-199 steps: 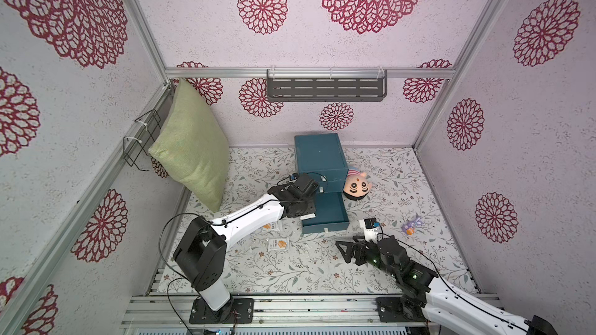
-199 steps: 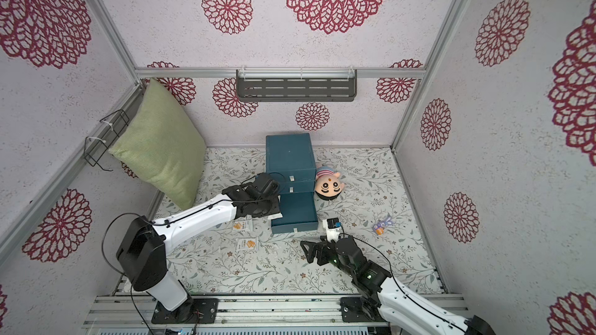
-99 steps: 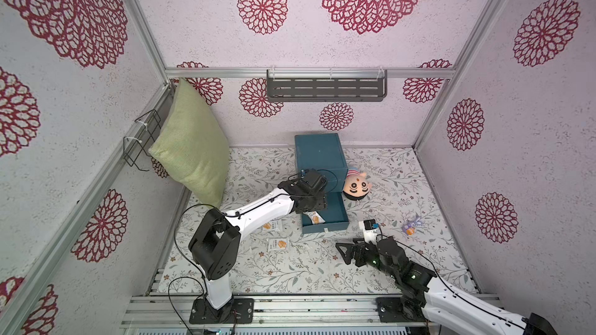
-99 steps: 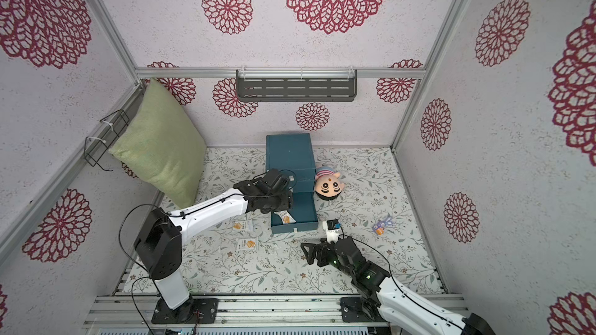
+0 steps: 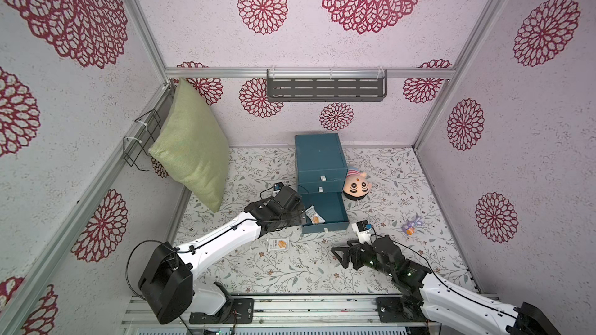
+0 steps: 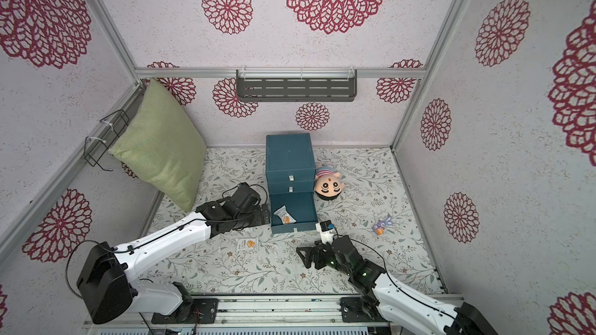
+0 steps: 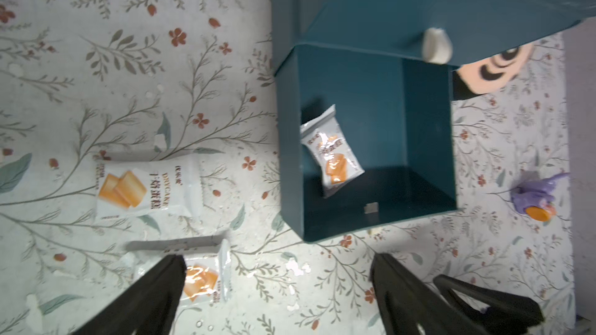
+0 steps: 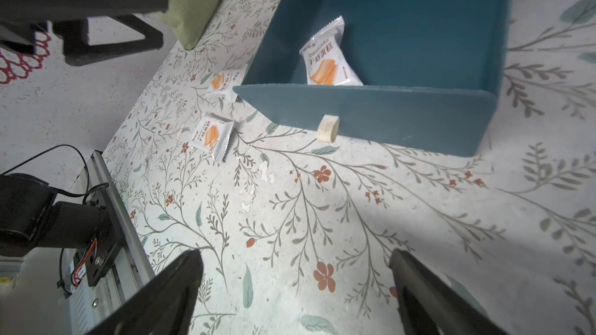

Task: Place the cookies into the drawer by color
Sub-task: Adjust the cookie at the center of the board.

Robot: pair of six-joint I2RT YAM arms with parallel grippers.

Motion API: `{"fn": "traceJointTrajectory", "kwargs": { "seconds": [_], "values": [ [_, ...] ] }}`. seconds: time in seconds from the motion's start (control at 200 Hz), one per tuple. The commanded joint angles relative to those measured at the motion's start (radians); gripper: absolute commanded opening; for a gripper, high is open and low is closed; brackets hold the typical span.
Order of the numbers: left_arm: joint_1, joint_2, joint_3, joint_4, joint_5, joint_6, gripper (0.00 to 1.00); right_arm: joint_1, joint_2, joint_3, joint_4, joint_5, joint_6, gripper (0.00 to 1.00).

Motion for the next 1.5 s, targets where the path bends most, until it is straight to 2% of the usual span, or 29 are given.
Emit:
{"fn": "traceJointTrajectory", "kwargs": {
  "seconds": [0.0, 0.04, 0.23, 0.375, 0.55, 0.775, 1.266, 1.496],
  "values": [
    [0.039, 0.010, -0.051, 0.040, 0.033, 0.008, 0.99, 0.013, 0.012, 0.046, 0.050, -0.030, -0.044, 0.96],
    [0.049, 0.021, -0.067, 0.057, 0.049, 0.014, 1.00, 0.013, 0.015, 0.047, 0.050, -0.030, -0.045, 0.96],
    [0.103, 0.117, -0.108, 0.134, 0.164, 0.043, 0.95, 0.014, 0.021, 0.048, 0.052, -0.031, -0.041, 0.96],
    [0.105, 0.195, -0.103, 0.183, 0.242, 0.058, 0.95, 0.015, 0.014, 0.046, 0.040, -0.026, -0.040, 0.96],
    [0.105, 0.250, -0.117, 0.203, 0.261, 0.055, 0.95, 0.015, 0.002, 0.047, 0.023, -0.020, -0.040, 0.96],
    [0.068, 0.164, -0.219, 0.211, 0.266, 0.004, 0.94, 0.014, -0.007, 0.045, 0.019, -0.023, -0.044, 0.96],
    [-0.113, -0.006, -0.361, 0.273, 0.257, -0.173, 0.95, 0.050, 0.068, 0.054, 0.073, -0.064, -0.050, 0.94],
    [-0.122, -0.138, -0.481, 0.269, 0.218, -0.231, 0.95, 0.102, 0.101, 0.067, 0.079, -0.028, -0.047, 0.94]
  ]
}}
